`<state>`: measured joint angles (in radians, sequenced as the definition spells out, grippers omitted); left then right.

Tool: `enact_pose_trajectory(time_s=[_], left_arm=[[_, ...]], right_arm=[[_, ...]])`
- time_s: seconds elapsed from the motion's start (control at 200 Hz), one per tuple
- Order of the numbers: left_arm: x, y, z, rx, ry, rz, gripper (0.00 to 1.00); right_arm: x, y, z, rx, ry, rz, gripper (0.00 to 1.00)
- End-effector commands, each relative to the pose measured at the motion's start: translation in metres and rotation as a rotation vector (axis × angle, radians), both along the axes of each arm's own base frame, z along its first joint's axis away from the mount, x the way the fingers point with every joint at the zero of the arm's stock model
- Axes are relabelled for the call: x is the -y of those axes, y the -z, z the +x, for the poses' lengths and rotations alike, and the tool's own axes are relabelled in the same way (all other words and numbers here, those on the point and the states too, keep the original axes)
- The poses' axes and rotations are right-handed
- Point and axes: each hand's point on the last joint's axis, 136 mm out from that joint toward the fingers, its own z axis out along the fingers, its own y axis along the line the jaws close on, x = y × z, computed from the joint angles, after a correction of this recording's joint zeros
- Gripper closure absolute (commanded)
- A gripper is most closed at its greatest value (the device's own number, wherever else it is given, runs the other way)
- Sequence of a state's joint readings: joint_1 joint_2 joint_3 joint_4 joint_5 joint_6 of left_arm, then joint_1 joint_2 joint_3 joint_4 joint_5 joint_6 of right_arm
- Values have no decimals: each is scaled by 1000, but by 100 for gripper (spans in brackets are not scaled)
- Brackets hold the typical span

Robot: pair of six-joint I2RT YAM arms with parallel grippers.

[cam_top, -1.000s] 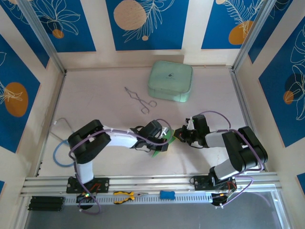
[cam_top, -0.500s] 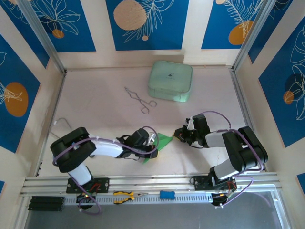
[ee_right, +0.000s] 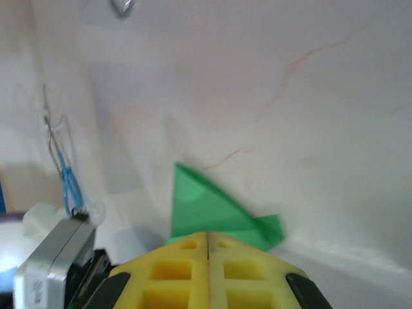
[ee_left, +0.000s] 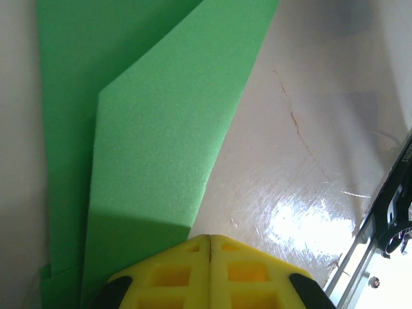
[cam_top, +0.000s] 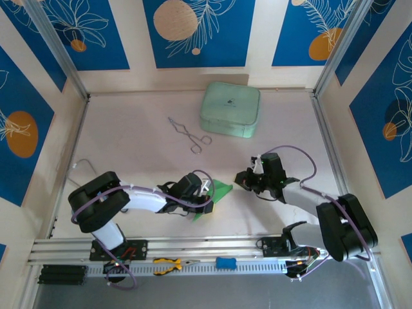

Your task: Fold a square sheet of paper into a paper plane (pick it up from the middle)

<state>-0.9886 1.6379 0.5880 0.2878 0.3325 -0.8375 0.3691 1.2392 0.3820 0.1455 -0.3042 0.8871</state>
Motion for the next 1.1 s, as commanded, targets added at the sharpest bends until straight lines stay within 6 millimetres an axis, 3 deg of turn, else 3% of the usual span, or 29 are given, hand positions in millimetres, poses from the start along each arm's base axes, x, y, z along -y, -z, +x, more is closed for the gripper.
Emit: enact_pose_trajectory(time_s=[0.0,0.195,0.5,0.73,0.915,1.095], left_arm=[[-22,28,-9,-67,-24,125,96],[-19,25,-8,-66,-21,113,96],[-18,25,-8,-65,-20,110,96],[-17,23,-7,-63,-21,106,95],[-19,18,-9,-63,-20,98,94],[-32,16,-18,-80,-26,105,93]], right_arm=[[-18,1,-17,-30,-75,-15,95],[-46,23,-30,-84,-141,-1,97],[-68,24,-24,-87,-163,1,98],[-63,44,-30,-140,-142,-40,99],[-31,85,-40,-228,-55,-137,100],[-14,90,-39,-230,-35,-137,100]])
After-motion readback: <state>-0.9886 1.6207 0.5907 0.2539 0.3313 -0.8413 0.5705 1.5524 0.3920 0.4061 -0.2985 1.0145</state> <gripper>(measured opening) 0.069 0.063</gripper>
